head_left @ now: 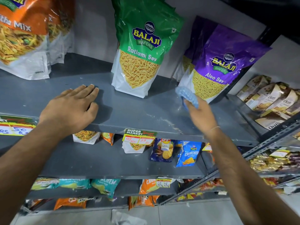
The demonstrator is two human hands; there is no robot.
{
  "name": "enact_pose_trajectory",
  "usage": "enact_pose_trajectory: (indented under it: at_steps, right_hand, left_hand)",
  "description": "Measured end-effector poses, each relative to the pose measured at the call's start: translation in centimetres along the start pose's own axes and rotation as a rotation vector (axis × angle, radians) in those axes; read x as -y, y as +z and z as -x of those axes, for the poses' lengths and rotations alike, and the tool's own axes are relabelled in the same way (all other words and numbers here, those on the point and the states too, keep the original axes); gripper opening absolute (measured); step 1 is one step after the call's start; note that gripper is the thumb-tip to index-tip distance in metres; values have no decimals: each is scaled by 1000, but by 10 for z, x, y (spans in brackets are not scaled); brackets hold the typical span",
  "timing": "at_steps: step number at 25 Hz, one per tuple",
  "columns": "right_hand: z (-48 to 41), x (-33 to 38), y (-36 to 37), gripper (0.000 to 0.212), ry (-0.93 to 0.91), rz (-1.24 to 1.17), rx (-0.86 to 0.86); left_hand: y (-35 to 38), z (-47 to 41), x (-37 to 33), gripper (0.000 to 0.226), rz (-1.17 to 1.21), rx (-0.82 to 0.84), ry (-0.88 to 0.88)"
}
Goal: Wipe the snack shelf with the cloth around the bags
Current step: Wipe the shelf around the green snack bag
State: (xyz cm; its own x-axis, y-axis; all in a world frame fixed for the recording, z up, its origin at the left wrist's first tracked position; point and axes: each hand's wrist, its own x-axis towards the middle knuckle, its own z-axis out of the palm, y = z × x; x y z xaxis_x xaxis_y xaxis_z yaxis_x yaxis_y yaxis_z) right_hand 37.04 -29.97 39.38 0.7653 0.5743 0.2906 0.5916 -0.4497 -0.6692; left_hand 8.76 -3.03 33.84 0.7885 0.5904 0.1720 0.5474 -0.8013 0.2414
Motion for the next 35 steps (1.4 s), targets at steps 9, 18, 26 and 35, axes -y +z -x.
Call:
enact_pose_trajectory:
  at_steps: [9,18,26,35]
  right_hand:
    - [32,12,42,42,43,260,94]
    - [108,84,58,29,-171,-46,270]
    - [37,50,71,38,-91,212,222]
    - [95,93,51,61,-408,231,295]
  left_hand:
    - [7,-2,2,78,-34,3,10]
    - [3,0,2,79,-27,15,15]
    - [3,0,2,79,-21,12,12]
    - [-1,1,-1,77,-10,17,20]
